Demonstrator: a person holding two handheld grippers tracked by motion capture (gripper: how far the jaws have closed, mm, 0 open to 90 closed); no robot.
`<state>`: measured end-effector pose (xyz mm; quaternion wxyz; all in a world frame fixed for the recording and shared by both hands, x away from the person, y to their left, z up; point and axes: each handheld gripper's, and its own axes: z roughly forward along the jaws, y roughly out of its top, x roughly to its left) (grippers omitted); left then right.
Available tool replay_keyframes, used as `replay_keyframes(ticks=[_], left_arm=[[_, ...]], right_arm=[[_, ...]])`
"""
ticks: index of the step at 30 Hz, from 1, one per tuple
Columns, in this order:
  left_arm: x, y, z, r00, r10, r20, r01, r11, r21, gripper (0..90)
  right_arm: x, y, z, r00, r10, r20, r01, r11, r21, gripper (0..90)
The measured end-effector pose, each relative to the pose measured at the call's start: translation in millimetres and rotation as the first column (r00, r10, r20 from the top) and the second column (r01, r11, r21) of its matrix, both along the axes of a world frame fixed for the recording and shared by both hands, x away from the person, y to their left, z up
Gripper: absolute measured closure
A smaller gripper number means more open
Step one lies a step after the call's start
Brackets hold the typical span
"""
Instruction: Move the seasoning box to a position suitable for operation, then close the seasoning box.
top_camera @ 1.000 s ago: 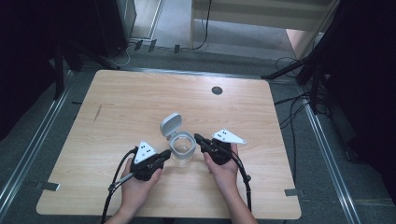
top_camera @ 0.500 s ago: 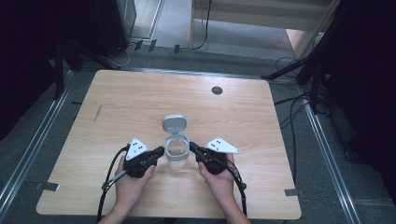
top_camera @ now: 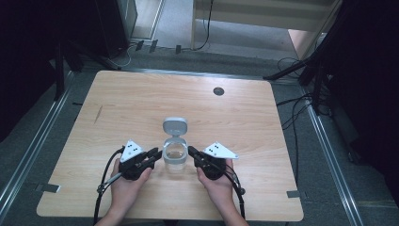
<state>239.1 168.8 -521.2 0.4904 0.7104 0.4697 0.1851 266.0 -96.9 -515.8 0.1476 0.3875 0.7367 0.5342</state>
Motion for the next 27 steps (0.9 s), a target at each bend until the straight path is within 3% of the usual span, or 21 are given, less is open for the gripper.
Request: replay_keyframes(ticks=[1,2,4,5,6,8,9,10,11,12,13,15,18,21,23,27], left_arm=[[-1.9,14.6,-1.2,0.9994,0.000,0.034,0.001,0.9996,-0.027,62.0],[-1.9,14.6,-1.2,0.9994,0.000,0.034,0.001,0.9996,-0.027,58.3],[-3.6,44.9,-5.5,0.9969,0.025,0.075,-0.021,0.9982,-0.057,47.6],[-3.6,59.4,-8.4,0.9966,0.051,0.064,-0.046,0.9967,-0.066,43.5],[-3.6,59.4,-8.4,0.9966,0.051,0.064,-0.046,0.9967,-0.066,40.5],[-3.6,81.8,-13.3,0.9959,0.081,0.041,-0.077,0.9933,-0.086,36.0],[-6.4,106.3,-18.1,0.9928,0.118,0.023,-0.115,0.9889,-0.094,34.2],[-8.4,117.5,-19.9,0.9906,0.136,0.013,-0.134,0.9872,-0.085,31.8],[-8.4,117.5,-19.9,0.9906,0.136,0.013,-0.134,0.9872,-0.085,29.9],[-14.1,138.2,-22.4,0.9856,0.169,-0.004,-0.169,0.9834,-0.066,29.4],[-14.1,138.2,-22.4,0.9856,0.169,-0.004,-0.169,0.9834,-0.066,28.6],[-23.6,162.8,-23.9,0.9776,0.210,-0.011,-0.210,0.9765,-0.048,28.3],[-30.8,175.9,-28.7,0.9691,0.245,-0.028,-0.246,0.9680,-0.048,27.7],[-30.4,177.4,-29.2,0.9684,0.248,-0.030,-0.249,0.9660,-0.069,27.3],[-26.3,172.6,-31.0,0.9658,0.257,-0.035,-0.258,0.9652,-0.040,27.3],[-25.8,166.8,-30.8,0.9678,0.251,-0.023,-0.250,0.9681,0.010,28.0]], right_arm=[[2.6,-2.2,0.9,0.9999,-0.009,0.005,0.009,1.000,0.001,90.0],[2.6,-2.2,0.9,0.9999,-0.009,0.005,0.009,1.000,0.001,90.0],[6.7,-6.5,4.7,0.9997,-0.023,0.011,0.023,1.000,0.011,90.0],[8.5,-8.2,6.3,0.9995,-0.031,0.010,0.031,0.999,0.015,90.0],[8.5,-8.2,6.3,0.9995,-0.031,0.010,0.031,0.999,0.015,90.0],[14.8,-11.6,9.9,0.9989,-0.046,0.013,0.045,0.999,0.026,90.0],[16.9,-12.4,11.1,0.9987,-0.050,0.013,0.049,0.998,0.029,90.0],[17.9,-12.7,11.8,0.9986,-0.051,0.011,0.051,0.998,0.032,90.0],[17.9,-12.7,11.8,0.9986,-0.051,0.011,0.051,0.998,0.032,90.0],[21.8,-13.0,12.7,0.9984,-0.055,0.014,0.055,0.998,0.035,90.0],[22.8,-13.2,13.2,0.9983,-0.058,0.008,0.057,0.998,0.035,90.0],[27.3,-13.2,13.9,0.9980,-0.063,0.006,0.063,0.997,0.039,90.0],[33.6,-13.2,16.5,0.9978,-0.067,0.002,0.067,0.997,0.039,90.0],[38.3,-13.2,20.5,0.9972,-0.075,-0.005,0.075,0.996,0.048,90.0],[46.3,-10.8,27.9,0.9965,-0.083,-0.011,0.084,0.994,0.067,90.0],[54.6,-5.8,37.0,0.9961,-0.088,-0.008,0.089,0.994,0.067,90.0]])
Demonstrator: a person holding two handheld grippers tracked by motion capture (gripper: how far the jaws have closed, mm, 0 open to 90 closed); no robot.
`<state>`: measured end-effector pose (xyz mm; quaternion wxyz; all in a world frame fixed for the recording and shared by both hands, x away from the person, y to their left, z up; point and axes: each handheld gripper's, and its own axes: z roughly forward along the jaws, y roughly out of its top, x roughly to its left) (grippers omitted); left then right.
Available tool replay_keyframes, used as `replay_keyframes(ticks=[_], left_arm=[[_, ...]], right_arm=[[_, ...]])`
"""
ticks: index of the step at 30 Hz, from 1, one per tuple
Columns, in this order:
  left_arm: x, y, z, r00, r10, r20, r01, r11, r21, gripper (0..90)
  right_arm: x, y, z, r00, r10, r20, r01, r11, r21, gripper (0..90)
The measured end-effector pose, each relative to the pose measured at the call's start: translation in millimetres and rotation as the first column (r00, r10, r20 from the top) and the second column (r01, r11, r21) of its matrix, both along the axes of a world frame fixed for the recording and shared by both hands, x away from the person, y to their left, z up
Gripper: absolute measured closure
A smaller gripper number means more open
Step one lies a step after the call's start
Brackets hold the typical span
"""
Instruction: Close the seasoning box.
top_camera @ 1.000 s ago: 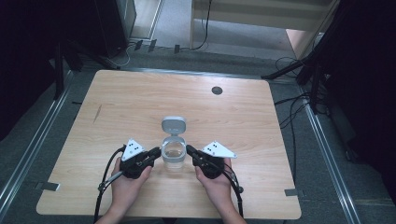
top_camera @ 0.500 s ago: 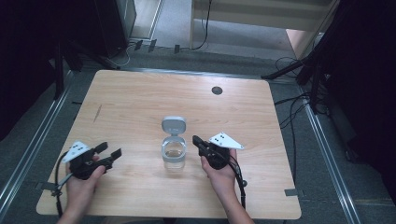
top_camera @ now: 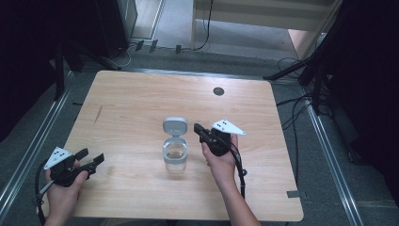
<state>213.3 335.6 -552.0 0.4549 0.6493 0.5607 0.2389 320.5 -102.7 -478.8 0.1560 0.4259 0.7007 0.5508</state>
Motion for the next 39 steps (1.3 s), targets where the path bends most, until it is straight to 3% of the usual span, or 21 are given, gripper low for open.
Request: replay_keyframes(ticks=[2,9,14,19,20,25,30,32,33,34,35,36,37,38,39], left_arm=[[0.1,-1.6,0.0,1.0000,-0.005,-0.002,0.005,0.9999,0.012,28.4],[1.2,1.9,-0.6,0.9999,-0.004,-0.013,0.003,0.9998,-0.019,29.3],[0.7,0.6,-0.6,0.9999,-0.005,-0.014,0.005,0.9999,-0.015,30.2],[0.9,0.5,-0.5,0.9997,-0.014,-0.019,0.014,0.9998,-0.011,31.2],[1.0,0.6,-0.5,0.9997,-0.014,-0.019,0.014,0.9998,-0.011,31.4],[1.5,0.5,-0.6,0.9996,-0.017,-0.022,0.017,0.9998,-0.009,31.8],[1.4,-0.1,-0.5,0.9996,-0.016,-0.024,0.016,0.9999,-0.004,31.9],[1.3,0.1,-0.4,0.9996,-0.015,-0.024,0.015,0.9999,-0.002,31.9],[1.4,0.2,-0.5,0.9996,-0.015,-0.025,0.015,0.9999,-0.005,31.8],[1.4,0.1,-0.5,0.9996,-0.013,-0.024,0.013,0.9999,-0.006,31.8],[1.4,0.2,-0.5,0.9996,-0.014,-0.024,0.014,0.9999,-0.006,31.7],[1.4,0.2,-0.5,0.9996,-0.014,-0.024,0.014,0.9999,-0.006,31.6],[1.4,0.0,-0.5,0.9996,-0.011,-0.027,0.011,0.9999,-0.008,31.5],[1.4,0.0,-0.5,0.9996,-0.011,-0.027,0.011,0.9999,-0.008,31.4],[1.4,-0.3,-0.4,0.9996,-0.008,-0.029,0.007,0.9999,-0.007,31.4]], right_arm=[[5.2,2.5,6.6,1.0000,-0.009,0.004,0.009,1.000,-0.002,90.0],[23.0,12.1,27.6,0.9998,-0.017,0.001,0.017,1.000,0.004,90.0],[28.4,22.0,39.0,0.9994,0.013,0.033,-0.014,1.000,0.009,90.0],[22.1,29.2,42.5,0.9977,0.049,0.046,-0.050,0.999,0.011,90.0],[16.9,30.4,42.7,0.9954,0.080,0.052,-0.081,0.997,0.004,90.0],[2.5,27.4,41.0,0.9910,0.128,0.039,-0.128,0.992,0.000,90.0],[-7.1,21.5,37.9,0.9900,0.132,0.050,-0.131,0.991,-0.013,89.6],[-9.2,14.7,36.6,0.9917,0.114,0.058,-0.114,0.993,-0.014,85.7],[-10.1,7.1,34.9,0.9938,0.090,0.065,-0.089,0.996,-0.024,76.8],[-10.1,7.1,34.9,0.9938,0.090,0.065,-0.089,0.996,-0.024,76.8],[-10.9,-2.7,33.2,0.9957,0.065,0.066,-0.064,0.998,-0.014,57.6],[-10.9,-2.7,33.2,0.9957,0.065,0.066,-0.064,0.998,-0.014,57.6],[-12.0,-14.2,32.6,0.9964,0.024,0.081,-0.023,1.000,-0.017,44.2],[-12.0,-14.2,32.6,0.9964,0.024,0.081,-0.023,1.000,-0.017,44.2],[-12.4,-18.7,32.4,0.9966,0.014,0.082,-0.013,1.000,-0.016,38.5]])
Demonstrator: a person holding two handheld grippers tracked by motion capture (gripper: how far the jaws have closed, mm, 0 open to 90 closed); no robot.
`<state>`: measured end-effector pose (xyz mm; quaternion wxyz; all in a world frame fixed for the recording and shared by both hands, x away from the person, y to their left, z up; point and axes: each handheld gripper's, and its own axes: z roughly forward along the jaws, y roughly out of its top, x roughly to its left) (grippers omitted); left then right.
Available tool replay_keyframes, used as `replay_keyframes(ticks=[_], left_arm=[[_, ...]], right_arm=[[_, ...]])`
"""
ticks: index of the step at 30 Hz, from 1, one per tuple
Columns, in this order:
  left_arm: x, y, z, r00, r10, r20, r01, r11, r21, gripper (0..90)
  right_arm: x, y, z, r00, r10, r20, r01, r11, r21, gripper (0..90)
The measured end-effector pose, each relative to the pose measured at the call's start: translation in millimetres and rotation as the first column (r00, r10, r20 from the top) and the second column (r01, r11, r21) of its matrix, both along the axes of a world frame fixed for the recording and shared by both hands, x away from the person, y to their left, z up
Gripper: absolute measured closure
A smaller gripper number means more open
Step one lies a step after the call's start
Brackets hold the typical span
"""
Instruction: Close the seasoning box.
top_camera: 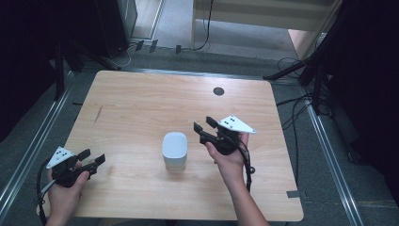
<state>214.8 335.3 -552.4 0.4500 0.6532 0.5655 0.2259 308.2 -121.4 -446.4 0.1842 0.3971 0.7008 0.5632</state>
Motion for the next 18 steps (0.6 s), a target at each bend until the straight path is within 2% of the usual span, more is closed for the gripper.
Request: replay_keyframes(ticks=[1,3,5,7,10,14,18], left_arm=[[-0.1,0.0,0.1,1.0000,0.000,0.001,0.000,1.0000,0.003,31.2],[-0.3,0.1,0.1,1.0000,-0.002,0.002,0.002,1.0000,0.004,31.2],[-0.4,0.1,0.1,1.0000,-0.002,0.004,0.002,1.0000,0.003,31.2],[-0.4,0.2,0.0,1.0000,-0.003,0.006,0.003,1.0000,0.000,31.2],[-0.3,0.4,-0.1,1.0000,-0.004,0.006,0.004,1.0000,-0.001,31.2],[-0.3,0.5,-0.1,1.0000,-0.003,0.005,0.003,1.0000,-0.002,31.2],[-0.3,0.5,-0.1,1.0000,-0.002,0.006,0.002,1.0000,-0.002,31.3]], right_arm=[[0.0,-14.7,-2.2,0.9998,-0.018,0.000,0.018,1.000,0.006,28.4],[-0.1,-25.6,-5.3,0.9995,-0.030,-0.001,0.030,1.000,0.002,24.2],[-0.4,-31.4,-7.4,0.9993,-0.037,-0.004,0.037,0.999,-0.005,22.6],[-3.9,-49.7,-14.0,0.9976,-0.068,-0.013,0.067,0.997,-0.024,21.4],[-5.7,-57.8,-16.8,0.9963,-0.085,-0.014,0.085,0.996,-0.028,21.3],[-10.6,-82.8,-24.3,0.9907,-0.135,-0.013,0.135,0.991,-0.024,20.8],[-14.9,-103.4,-32.0,0.9840,-0.175,-0.034,0.174,0.984,-0.035,20.8]])
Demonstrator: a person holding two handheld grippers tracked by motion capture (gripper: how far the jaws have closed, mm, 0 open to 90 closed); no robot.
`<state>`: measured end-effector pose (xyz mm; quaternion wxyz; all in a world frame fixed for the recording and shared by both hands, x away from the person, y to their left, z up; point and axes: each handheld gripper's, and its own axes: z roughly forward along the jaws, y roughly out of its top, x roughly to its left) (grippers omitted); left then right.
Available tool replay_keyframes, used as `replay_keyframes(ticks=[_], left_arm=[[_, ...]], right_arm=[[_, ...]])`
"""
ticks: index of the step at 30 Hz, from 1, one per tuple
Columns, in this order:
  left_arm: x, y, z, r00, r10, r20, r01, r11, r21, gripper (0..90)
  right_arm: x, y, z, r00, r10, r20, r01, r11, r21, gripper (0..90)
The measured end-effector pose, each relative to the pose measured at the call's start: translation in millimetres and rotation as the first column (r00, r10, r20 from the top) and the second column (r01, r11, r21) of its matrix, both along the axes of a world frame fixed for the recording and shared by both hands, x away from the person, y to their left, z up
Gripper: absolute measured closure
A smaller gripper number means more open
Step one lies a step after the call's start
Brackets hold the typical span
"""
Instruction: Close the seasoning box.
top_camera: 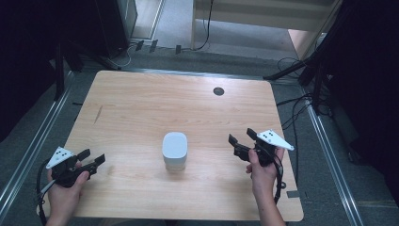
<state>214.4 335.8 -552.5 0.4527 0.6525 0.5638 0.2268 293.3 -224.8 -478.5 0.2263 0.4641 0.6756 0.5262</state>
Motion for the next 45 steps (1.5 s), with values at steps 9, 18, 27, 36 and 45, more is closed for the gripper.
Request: replay_keyframes(ticks=[9,18,27,36,45], left_arm=[[-0.1,0.1,0.1,1.0000,-0.001,-0.001,0.001,1.0000,0.004,31.3],[-0.2,0.3,0.1,1.0000,-0.001,0.000,0.001,1.0000,0.004,31.2],[-0.3,0.2,0.1,1.0000,-0.001,0.000,0.001,1.0000,0.004,31.3],[-0.2,-1.3,0.1,1.0000,0.006,0.003,-0.007,0.9999,0.011,31.4],[0.0,-2.0,0.2,1.0000,0.004,0.000,-0.004,0.9998,0.018,31.5]], right_arm=[[-13.9,-39.2,-20.8,0.9962,-0.078,-0.039,0.077,0.997,-0.022,20.4],[-27.6,-74.6,-38.4,0.9887,-0.131,-0.073,0.129,0.991,-0.034,20.6],[-47.9,-107.0,-55.0,0.9768,-0.188,-0.103,0.182,0.981,-0.065,20.8],[-68.6,-135.4,-67.0,0.9681,-0.220,-0.120,0.215,0.975,-0.052,20.9],[-72.9,-133.6,-67.9,0.9732,-0.201,-0.112,0.194,0.979,-0.069,21.3]])
